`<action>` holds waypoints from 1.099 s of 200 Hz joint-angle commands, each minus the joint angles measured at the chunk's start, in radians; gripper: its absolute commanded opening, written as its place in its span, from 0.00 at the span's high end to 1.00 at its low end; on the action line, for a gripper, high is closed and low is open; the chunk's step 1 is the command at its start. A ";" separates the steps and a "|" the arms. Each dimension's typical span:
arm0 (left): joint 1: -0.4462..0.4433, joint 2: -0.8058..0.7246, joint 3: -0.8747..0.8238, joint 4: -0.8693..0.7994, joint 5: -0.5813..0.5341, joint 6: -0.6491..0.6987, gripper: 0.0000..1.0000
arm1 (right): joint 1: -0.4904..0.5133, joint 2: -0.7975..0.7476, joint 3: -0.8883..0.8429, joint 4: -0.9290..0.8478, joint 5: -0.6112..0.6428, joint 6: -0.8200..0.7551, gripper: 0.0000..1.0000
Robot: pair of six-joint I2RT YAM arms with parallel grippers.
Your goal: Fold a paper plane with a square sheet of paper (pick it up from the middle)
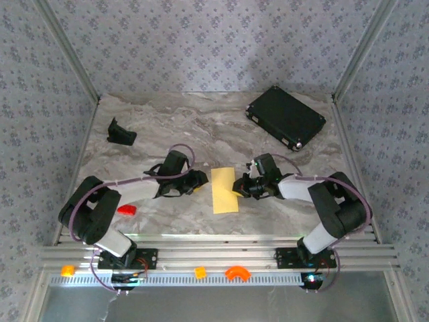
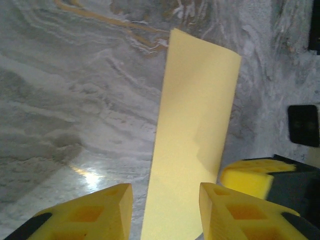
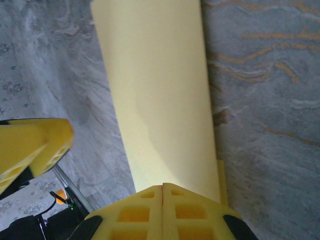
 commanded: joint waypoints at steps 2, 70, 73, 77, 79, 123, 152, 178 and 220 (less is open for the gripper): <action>-0.015 0.021 0.033 0.004 0.034 0.016 0.59 | -0.009 0.055 0.007 0.031 -0.036 0.013 0.97; -0.049 0.094 0.070 -0.031 0.073 0.041 0.55 | -0.061 0.143 -0.133 0.262 -0.072 0.112 0.97; -0.049 0.097 0.072 -0.037 0.073 0.044 0.55 | -0.063 0.145 -0.135 0.263 -0.073 0.113 0.97; -0.052 0.102 0.076 -0.042 0.075 0.046 0.55 | -0.064 0.147 -0.137 0.266 -0.076 0.113 0.97; -0.054 0.104 0.078 -0.045 0.073 0.047 0.55 | -0.065 0.148 -0.137 0.266 -0.078 0.113 0.97; -0.070 0.138 0.101 -0.058 0.087 0.056 0.60 | -0.071 0.144 -0.134 0.237 -0.066 0.097 0.97; -0.075 0.156 0.114 -0.092 0.087 0.061 0.61 | -0.071 0.134 -0.124 0.195 -0.052 0.082 0.97; -0.082 0.175 0.130 -0.119 0.082 0.070 0.61 | -0.070 0.124 -0.119 0.163 -0.041 0.068 0.97; -0.097 0.199 0.155 -0.116 0.101 0.084 0.68 | -0.071 0.117 -0.113 0.138 -0.031 0.059 0.97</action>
